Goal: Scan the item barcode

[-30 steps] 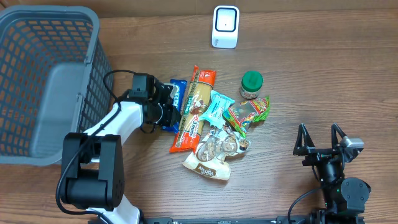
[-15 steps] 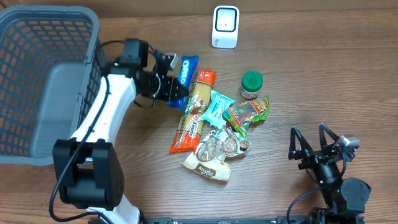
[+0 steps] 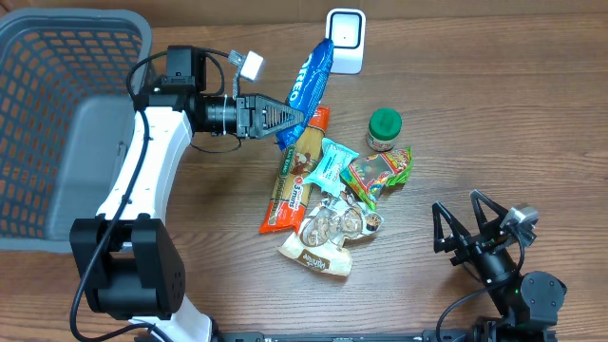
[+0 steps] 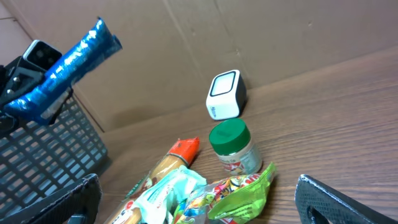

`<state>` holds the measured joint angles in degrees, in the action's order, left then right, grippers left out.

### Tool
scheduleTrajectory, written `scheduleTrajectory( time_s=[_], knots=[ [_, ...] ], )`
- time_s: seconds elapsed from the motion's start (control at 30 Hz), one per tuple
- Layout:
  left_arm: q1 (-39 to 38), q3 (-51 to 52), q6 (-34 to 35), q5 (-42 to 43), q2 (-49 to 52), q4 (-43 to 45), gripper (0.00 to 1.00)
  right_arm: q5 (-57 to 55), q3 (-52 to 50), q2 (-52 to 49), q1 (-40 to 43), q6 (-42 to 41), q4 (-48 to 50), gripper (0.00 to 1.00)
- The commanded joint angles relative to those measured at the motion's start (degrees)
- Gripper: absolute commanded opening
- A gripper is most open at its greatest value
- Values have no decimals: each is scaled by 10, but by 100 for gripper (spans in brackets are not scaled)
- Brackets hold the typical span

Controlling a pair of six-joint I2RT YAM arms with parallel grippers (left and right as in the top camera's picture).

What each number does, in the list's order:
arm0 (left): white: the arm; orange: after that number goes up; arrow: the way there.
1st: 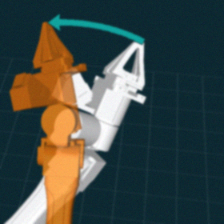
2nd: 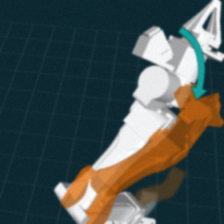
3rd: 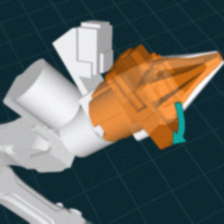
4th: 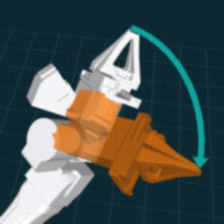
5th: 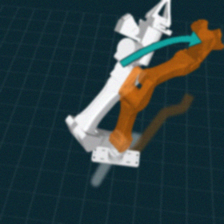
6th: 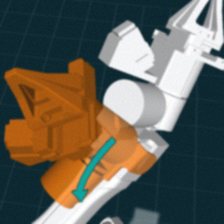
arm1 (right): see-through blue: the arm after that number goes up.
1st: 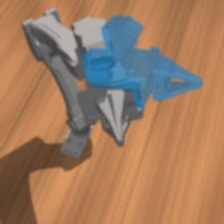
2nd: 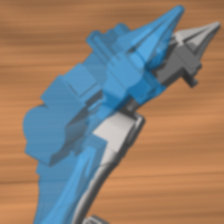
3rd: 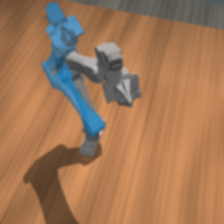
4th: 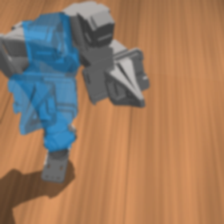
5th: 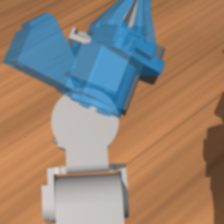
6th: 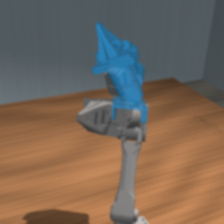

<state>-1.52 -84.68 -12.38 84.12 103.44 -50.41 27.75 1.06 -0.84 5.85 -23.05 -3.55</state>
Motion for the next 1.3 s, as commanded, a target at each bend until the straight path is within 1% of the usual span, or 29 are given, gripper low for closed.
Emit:
scheduleTrajectory(
  time_s=[0.0,0.1,0.2,0.33,0.43,0.57,0.7,0.77,0.83,1.07,1.2,1.27],
  knots=[
    [-8,-15,3,65,7,-1,4,12,-6,5,-4,-48,6,100],
    [-19,-16,26,66,7,-1,4,38,-6,5,-4,-88,7,100],
    [-37,-18,82,66,5,-1,4,63,-6,5,-4,-87,7,100],
    [-75,-28,138,65,-12,-1,4,64,-6,5,-4,-87,8,100],
    [-107,-66,193,65,-29,3,4,64,-6,5,-4,-87,14,100],
    [-132,-143,281,64,-40,16,4,64,-6,5,-4,-87,27,100],
    [-136,-188,324,64,-40,27,4,64,-6,5,-4,-102,36,100],
    [-135,-188,325,65,-40,24,4,65,-6,5,-4,-120,48,100],
    [-136,-187,311,64,-40,7,4,67,-6,5,-4,-137,67,100],
    [-131,-186,206,65,-40,-59,4,71,-6,4,-9,-206,143,100],
    [-131,-186,130,65,-40,-114,4,66,-6,-5,-37,-207,172,100],
    [-131,-186,110,65,-38,-131,4,50,-6,-21,-57,-223,202,100]
  ],
)
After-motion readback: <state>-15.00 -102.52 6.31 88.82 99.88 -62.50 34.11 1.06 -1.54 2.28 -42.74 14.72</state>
